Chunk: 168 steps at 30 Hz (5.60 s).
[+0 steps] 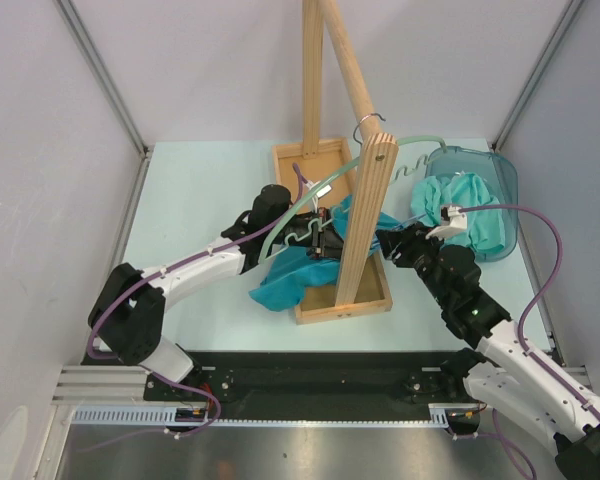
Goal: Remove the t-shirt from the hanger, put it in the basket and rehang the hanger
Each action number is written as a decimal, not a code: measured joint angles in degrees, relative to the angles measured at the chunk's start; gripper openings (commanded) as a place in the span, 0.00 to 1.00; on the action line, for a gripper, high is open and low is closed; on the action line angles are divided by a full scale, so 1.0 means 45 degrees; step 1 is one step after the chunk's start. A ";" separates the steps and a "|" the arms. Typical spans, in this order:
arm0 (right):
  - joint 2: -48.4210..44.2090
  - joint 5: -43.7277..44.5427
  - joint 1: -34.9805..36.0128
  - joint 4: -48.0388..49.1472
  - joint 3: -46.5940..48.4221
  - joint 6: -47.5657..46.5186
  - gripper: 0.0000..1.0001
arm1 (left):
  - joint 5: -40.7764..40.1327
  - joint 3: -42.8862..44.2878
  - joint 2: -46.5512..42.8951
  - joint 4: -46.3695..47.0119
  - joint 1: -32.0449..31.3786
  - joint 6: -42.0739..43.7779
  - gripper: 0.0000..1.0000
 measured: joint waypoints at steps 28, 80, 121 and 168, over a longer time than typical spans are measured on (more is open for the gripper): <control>0.1651 0.3784 0.1112 -0.2608 0.1579 0.1064 0.00 | -0.2351 0.0185 -0.0617 -0.3546 -0.0049 0.3696 0.80; 0.3944 0.1836 -0.3551 -0.5357 0.4459 0.4231 0.00 | -0.8723 -0.4464 -1.1147 -0.8641 0.0763 0.4745 0.00; 0.1122 -0.6368 -0.7703 -0.6649 0.3648 0.2574 0.00 | -0.7674 -0.4809 -0.8835 -0.6494 0.1112 0.4226 0.85; 0.2074 -0.3385 -0.4376 -0.8267 0.7334 0.1501 0.00 | -0.3546 -0.4653 -0.7184 -0.5275 0.4692 0.3852 0.68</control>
